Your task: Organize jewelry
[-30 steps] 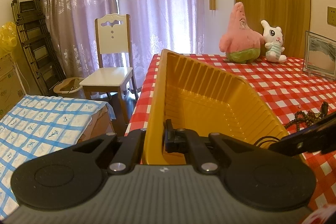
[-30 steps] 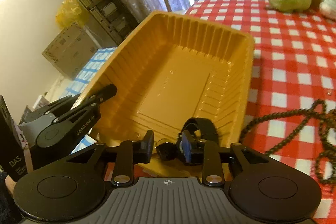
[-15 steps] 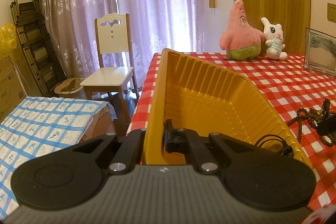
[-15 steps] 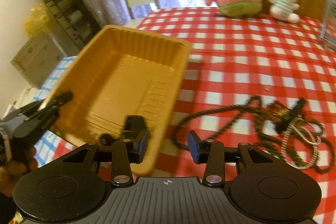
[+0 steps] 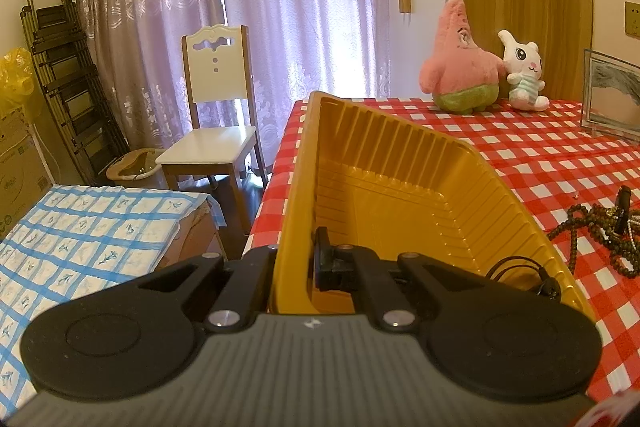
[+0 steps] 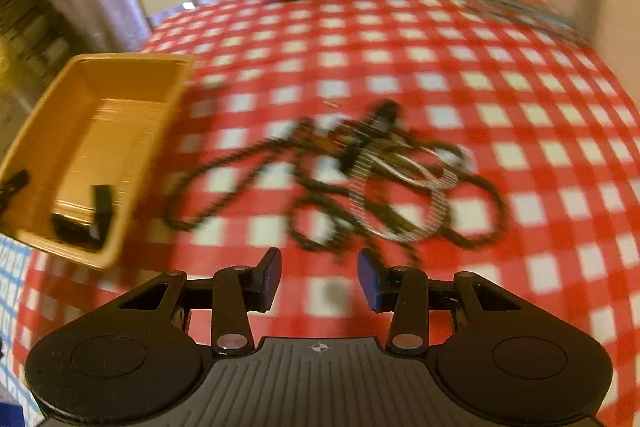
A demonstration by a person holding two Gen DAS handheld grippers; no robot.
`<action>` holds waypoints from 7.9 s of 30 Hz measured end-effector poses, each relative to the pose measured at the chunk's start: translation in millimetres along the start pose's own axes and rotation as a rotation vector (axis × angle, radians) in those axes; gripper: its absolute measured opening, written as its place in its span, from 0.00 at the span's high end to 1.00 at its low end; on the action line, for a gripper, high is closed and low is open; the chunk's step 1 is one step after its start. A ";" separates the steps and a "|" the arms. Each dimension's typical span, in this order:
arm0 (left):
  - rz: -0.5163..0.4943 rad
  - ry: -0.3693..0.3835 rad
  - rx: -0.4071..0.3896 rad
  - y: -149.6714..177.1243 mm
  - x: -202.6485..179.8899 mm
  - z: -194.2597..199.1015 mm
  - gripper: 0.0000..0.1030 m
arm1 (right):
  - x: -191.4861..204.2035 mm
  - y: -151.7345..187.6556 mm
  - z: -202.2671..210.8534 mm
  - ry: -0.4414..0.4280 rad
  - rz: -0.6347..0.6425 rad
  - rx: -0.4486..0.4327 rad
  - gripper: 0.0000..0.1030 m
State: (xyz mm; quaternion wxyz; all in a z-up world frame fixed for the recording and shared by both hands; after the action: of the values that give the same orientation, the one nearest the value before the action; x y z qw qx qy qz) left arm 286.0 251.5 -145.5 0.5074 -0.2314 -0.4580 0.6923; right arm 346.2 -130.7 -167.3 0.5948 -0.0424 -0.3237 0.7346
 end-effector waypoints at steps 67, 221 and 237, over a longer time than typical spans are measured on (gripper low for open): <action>-0.020 -0.016 0.011 -0.6 -3.4 0.8 0.96 | 18.5 -20.4 -32.0 -0.094 0.394 -0.088 0.52; -0.027 0.046 0.000 -49.9 -78.9 -61.1 0.93 | -7.6 -118.4 -133.8 -0.074 0.517 -0.016 0.93; -0.041 0.047 -0.004 -51.6 -81.2 -61.2 0.93 | 49.3 -125.1 -93.3 -0.311 0.474 -0.101 0.93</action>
State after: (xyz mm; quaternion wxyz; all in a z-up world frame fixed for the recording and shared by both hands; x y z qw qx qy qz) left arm 390.1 205.0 -141.4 0.5315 -0.2391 -0.4521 0.6752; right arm 479.6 -36.3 -158.9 0.3468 -0.0333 -0.4283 0.8338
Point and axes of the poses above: each gripper's, at about its wrist camera, not at the fingertips, and z roughly against the way its jaws point, x to its left, y to its underside, the point moved 3 cm from there along -z, roughly the way its jaws point, and after that the axes turned 8 degrees about -y, right-handed, at the moved point
